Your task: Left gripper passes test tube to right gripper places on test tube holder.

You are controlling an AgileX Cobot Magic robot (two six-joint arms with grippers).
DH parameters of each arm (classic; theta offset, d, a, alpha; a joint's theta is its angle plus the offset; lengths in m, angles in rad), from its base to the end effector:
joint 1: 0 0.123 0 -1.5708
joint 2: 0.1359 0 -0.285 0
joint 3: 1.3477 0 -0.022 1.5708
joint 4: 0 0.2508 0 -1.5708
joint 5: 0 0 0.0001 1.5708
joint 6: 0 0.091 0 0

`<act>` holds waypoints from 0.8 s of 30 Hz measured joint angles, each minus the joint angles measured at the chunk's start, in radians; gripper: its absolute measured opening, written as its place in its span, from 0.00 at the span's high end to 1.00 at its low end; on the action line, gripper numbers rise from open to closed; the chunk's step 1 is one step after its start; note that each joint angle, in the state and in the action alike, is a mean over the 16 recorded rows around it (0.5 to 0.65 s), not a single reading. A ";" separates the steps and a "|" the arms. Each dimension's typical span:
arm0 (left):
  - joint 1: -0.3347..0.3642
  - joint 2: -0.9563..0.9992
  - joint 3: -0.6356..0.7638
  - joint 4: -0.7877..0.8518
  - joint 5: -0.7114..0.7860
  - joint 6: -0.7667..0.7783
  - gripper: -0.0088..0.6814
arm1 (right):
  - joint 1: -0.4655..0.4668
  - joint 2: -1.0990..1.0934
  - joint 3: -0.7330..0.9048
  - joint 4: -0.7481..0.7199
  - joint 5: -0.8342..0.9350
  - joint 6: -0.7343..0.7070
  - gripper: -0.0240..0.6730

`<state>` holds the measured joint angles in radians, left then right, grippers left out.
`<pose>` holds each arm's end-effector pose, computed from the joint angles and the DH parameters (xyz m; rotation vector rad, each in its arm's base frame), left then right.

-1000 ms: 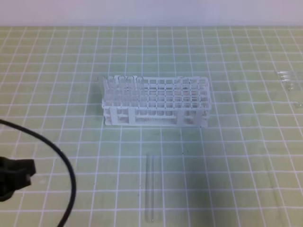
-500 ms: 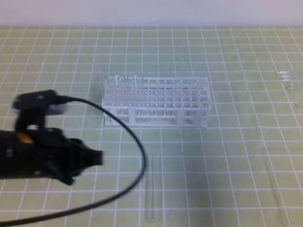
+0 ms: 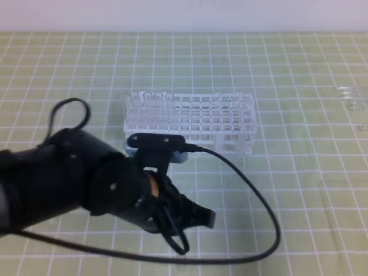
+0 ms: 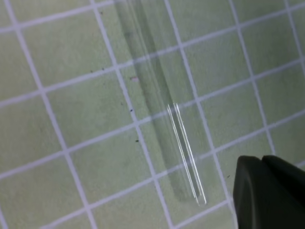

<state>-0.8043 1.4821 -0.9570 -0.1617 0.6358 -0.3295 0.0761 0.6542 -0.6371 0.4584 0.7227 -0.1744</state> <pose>0.1973 -0.2175 0.2419 0.5033 2.6973 -0.5229 0.1175 0.0357 0.3158 -0.0585 2.1767 0.4686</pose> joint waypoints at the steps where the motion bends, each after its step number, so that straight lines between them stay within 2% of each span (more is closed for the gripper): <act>1: -0.011 0.017 -0.014 0.014 0.009 -0.016 0.99 | 0.001 0.000 0.000 0.000 0.001 0.000 0.99; 10: -0.050 0.114 -0.104 0.061 0.096 -0.038 0.98 | 0.008 0.001 0.000 -0.003 0.002 -0.002 0.99; 15: -0.052 0.132 -0.123 0.063 0.131 0.004 0.90 | 0.012 0.001 0.000 -0.005 0.001 -0.003 0.99; 24: -0.052 0.133 -0.126 0.054 0.122 0.045 0.52 | 0.012 0.001 0.000 -0.007 0.000 -0.003 0.99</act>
<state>-0.8565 1.6151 -1.0835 -0.1081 0.7576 -0.2843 0.0881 0.6549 -0.6371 0.4513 0.7225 -0.1777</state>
